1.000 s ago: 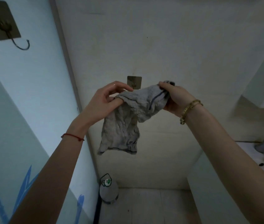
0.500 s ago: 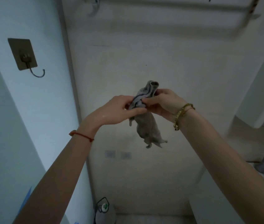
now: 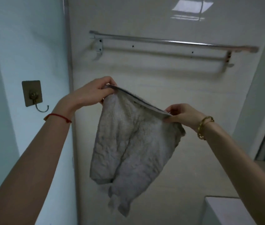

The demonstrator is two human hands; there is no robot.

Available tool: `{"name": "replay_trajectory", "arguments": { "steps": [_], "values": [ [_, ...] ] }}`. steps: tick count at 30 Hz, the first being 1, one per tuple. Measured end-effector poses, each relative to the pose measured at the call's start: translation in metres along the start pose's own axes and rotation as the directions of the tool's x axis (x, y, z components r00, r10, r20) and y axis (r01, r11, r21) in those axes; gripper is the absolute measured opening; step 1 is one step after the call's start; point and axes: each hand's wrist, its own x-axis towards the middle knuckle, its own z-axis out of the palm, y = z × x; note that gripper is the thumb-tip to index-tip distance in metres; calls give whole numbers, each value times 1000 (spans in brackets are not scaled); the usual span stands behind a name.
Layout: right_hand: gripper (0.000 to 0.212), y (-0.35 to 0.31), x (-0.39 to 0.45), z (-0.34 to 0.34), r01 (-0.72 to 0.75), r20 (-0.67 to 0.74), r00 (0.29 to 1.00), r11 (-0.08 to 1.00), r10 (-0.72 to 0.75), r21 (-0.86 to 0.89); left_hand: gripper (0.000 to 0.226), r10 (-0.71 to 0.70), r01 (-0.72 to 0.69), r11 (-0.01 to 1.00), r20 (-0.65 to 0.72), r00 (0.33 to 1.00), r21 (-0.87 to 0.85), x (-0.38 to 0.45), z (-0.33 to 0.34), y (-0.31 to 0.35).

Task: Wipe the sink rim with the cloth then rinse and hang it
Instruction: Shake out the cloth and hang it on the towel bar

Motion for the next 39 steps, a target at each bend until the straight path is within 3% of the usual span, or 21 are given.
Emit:
{"name": "replay_trajectory", "arguments": {
  "steps": [2, 4, 7, 11, 15, 20, 22, 26, 28, 30, 32, 34, 39],
  "values": [
    [15, 0, 6, -17, 33, 51, 998, 982, -24, -188, 18, 12, -12, 1000, 38, 999, -20, 11, -13, 5],
    [30, 0, 11, -33, 36, 69, 998, 956, -17, -292, 20, 43, -36, 997, 99, 994, -71, 21, -30, 13],
    [27, -3, 17, -59, 26, 74, 997, 971, -9, -237, 21, 97, -79, 989, 143, 985, -127, 37, -53, 26],
    [14, -22, 22, -107, 116, 23, 993, 947, -115, -300, 29, 148, -141, 978, 34, 988, -156, 61, -81, 47],
    [18, -56, 35, -149, 179, -208, 938, 903, -276, -391, 25, 122, -138, 989, -223, 967, -58, 93, -103, 72],
    [44, -95, 63, -185, -20, -592, 712, 831, -378, -555, 13, 2, -76, 984, -422, 907, -159, 137, -120, 107],
    [44, -108, 74, -201, -53, -669, 648, 854, -366, -518, 10, -51, -65, 970, -458, 888, -235, 152, -121, 122],
    [37, -134, 101, -230, 132, -723, 645, 967, -249, -216, 11, -99, -180, 812, -435, 895, -555, 186, -121, 151],
    [34, -145, 115, -240, 220, -757, 628, 974, -180, -50, 11, -104, -198, 807, -464, 880, -557, 209, -124, 161],
    [33, -155, 130, -251, 282, -799, 574, 959, -180, -13, 28, -98, -200, 838, -501, 860, -507, 231, -131, 165],
    [29, -164, 145, -264, 348, -823, 535, 937, -189, 12, 26, -65, -238, 858, -557, 828, -455, 249, -138, 170],
    [25, -170, 160, -278, 422, -820, 542, 903, -184, 76, 9, -28, -282, 857, -587, 809, -431, 266, -146, 174],
    [21, -174, 196, -299, 503, -828, 526, 856, -194, 119, 26, 28, -343, 859, -633, 773, -380, 301, -153, 180]
  ]
}}
